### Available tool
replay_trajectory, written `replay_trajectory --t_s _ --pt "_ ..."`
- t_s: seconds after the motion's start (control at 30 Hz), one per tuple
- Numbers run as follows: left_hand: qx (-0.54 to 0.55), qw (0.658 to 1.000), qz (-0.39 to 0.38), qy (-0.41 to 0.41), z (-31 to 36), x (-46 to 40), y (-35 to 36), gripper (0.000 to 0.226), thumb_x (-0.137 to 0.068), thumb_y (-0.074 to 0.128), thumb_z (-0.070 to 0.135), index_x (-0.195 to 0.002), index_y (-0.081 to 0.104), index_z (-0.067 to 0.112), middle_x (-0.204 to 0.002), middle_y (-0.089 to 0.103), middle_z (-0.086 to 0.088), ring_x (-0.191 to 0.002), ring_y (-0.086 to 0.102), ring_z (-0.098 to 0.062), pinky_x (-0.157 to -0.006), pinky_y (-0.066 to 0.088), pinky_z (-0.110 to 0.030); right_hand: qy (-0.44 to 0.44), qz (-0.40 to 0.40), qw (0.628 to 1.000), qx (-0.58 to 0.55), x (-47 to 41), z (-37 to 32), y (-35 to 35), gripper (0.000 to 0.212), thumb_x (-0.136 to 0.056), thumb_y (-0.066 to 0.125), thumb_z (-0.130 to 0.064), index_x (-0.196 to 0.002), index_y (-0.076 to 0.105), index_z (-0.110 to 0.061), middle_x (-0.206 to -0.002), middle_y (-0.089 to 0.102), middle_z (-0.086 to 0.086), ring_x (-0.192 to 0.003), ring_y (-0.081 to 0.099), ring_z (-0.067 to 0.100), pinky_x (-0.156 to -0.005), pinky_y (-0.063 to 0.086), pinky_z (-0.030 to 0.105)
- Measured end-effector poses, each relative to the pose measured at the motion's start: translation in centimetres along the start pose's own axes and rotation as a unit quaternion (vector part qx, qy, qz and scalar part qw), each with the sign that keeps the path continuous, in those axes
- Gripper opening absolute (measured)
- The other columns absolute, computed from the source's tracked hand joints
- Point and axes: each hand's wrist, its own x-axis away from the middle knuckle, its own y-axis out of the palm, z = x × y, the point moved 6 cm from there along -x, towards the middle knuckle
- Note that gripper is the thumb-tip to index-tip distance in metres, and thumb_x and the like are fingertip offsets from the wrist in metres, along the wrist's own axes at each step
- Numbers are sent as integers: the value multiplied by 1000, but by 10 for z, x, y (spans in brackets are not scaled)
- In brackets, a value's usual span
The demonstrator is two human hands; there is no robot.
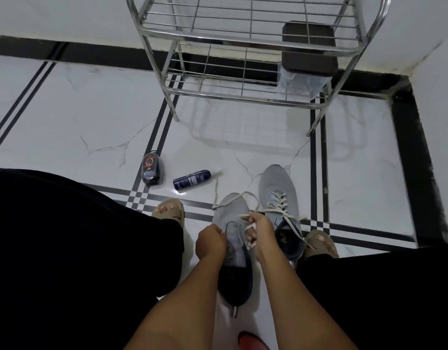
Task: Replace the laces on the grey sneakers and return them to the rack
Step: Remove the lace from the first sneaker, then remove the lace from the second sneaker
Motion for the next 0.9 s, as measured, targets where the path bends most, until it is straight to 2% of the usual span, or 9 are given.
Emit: replay_trajectory --t_s 0.07,0.17,0.27,0.37,0.5,0.57,0.63,0.73,0.9 --pt "-14 1000 -6 -1 3 5 -4 26 -93 48 35 -100 65 16 -106 65 -7 -96 61 -28 -74 47 -29 -44 -36 987 -152 4 -11 -6 29 -91 46 -15 -62 44 -12 -63 63 4 -27 22 9 -35 21 18" --pt "6 997 36 63 22 10 -12 36 -87 54 37 -117 52 17 -120 55 -8 -108 56 -31 -83 49 -38 -93 -75 990 77 37 -48 -8 19 -83 52 -19 -66 48 -12 -66 66 6 -34 22 11 -41 19 20" --pt "-10 968 21 249 73 13 -15 56 -82 56 44 -133 44 22 -135 47 -7 -125 45 -28 -98 43 -42 -101 -138 959 227 76 -83 -9 18 -82 56 -18 -66 49 -13 -59 62 4 -38 23 11 -42 18 17" --pt "13 946 -94 309 112 33 -32 27 -81 71 38 -99 68 19 -94 64 1 -90 61 -13 -81 45 -31 -179 -197 962 56 114 -122 -20 25 -92 58 -23 -71 51 -12 -63 60 4 -33 24 7 -36 21 16" --pt "115 921 -232 290 124 58 -55 20 -87 66 34 -82 71 16 -98 72 -7 -104 64 -24 -88 47 -35 -311 21 928 -207 122 -152 -81 22 -95 57 -34 -81 59 -17 -81 70 1 -36 32 6 -40 28 20" --pt "221 898 -268 271 131 67 -71 20 -92 61 29 -77 65 16 -90 73 -6 -106 65 -26 -86 46 -34 -332 151 910 -196 119 -138 -105 24 -95 56 -34 -77 62 -19 -95 73 2 -41 33 9 -43 30 23" --pt "351 860 -284 238 146 79 -90 24 -96 55 26 -77 60 13 -76 67 -3 -93 69 -24 -91 49 -35 -315 183 918 -156 111 -118 -108 17 -94 57 -26 -79 64 -21 -109 71 2 -42 32 9 -42 30 23" --pt "494 785 -319 196 167 94 -115 29 -100 46 27 -79 60 11 -67 58 1 -72 64 -16 -94 49 -35 -258 122 956 -61 98 -94 -75 8 -92 60 -22 -86 65 -23 -113 67 4 -43 37 8 -41 33 21" --pt "613 713 -300 165 174 105 -148 20 -101 45 15 -98 63 8 -73 61 2 -73 65 -12 -93 49 -31 -201 -225 948 -103 112 -65 7 30 -100 45 -35 -85 54 -11 -113 68 18 -31 25 6 -37 27 18"
